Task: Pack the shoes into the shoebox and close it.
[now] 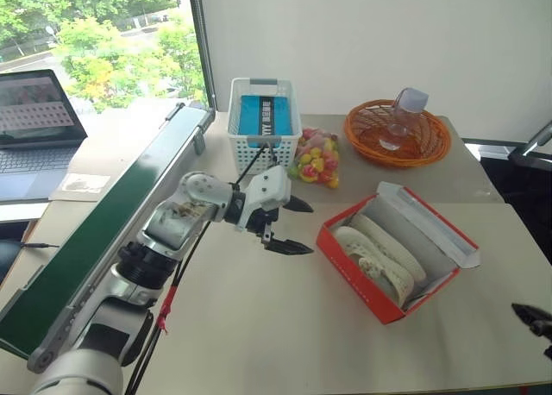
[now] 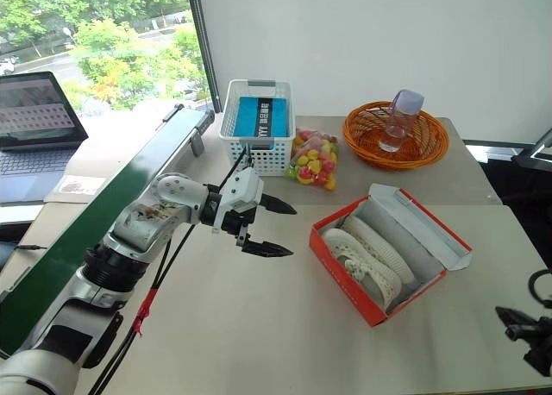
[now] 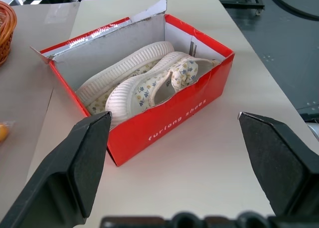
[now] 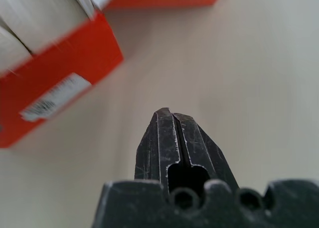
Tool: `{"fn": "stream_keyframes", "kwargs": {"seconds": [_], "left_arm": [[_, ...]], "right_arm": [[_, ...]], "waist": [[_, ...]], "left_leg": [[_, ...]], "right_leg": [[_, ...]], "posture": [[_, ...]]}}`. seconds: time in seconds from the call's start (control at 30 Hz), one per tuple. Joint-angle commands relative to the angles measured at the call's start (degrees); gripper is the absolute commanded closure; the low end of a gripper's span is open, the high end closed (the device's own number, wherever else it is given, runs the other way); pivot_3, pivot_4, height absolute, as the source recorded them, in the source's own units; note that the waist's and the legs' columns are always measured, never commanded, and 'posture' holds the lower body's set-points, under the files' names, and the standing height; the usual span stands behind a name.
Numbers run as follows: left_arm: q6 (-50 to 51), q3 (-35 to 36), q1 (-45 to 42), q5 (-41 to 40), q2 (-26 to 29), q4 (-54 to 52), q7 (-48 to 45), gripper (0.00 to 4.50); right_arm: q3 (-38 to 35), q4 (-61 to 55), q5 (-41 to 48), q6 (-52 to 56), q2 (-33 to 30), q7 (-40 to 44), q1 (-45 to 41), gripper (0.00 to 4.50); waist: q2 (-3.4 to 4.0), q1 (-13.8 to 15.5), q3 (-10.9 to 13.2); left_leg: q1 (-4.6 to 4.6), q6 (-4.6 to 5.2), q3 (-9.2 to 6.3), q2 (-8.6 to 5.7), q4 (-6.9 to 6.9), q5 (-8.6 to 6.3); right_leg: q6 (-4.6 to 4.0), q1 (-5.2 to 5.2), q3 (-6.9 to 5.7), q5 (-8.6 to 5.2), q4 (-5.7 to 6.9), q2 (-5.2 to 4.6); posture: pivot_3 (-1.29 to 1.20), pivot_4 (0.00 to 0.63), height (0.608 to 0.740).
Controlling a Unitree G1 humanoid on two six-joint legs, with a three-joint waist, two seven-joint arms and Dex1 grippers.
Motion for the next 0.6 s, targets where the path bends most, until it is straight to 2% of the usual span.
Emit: {"fn": "stream_keyframes", "kwargs": {"seconds": [0.03,0.37,0.6], "left_arm": [[1.3,2.4,0.8,-0.3,1.1,-4.9,2.0,0.11],[8.3,5.9,3.3,-2.5,5.2,-12.6,5.4,0.11],[12.5,7.6,4.8,-4.1,6.9,-16.5,7.7,0.11]], "right_arm": [[4.4,7.8,-3.0,-11.2,0.1,-3.3,-3.8,4.5],[14.5,35.4,-8.9,-31.0,-3.1,-8.5,-15.5,4.5],[18.4,46.6,-7.3,-36.4,-4.0,-6.5,-22.1,4.5]], "waist": [[0.0,-0.3,0.0],[0.12,-0.7,0.0],[0.12,-1.2,0.0]], "left_leg": [[0.01,0.0,-0.01,0.0,0.02,0.0],[0.1,0.05,0.11,-0.1,0.02,0.03],[0.13,0.1,0.1,-0.13,0.03,0.06]], "right_leg": [[-0.01,-0.01,0.07,0.03,0.0,0.05],[0.06,-0.02,0.51,0.12,0.01,0.19],[0.12,0.07,0.79,0.14,-0.01,0.36]], "posture": [[0.0,0.15,0.74],[0.0,0.15,0.74],[0.0,0.15,0.74]]}}
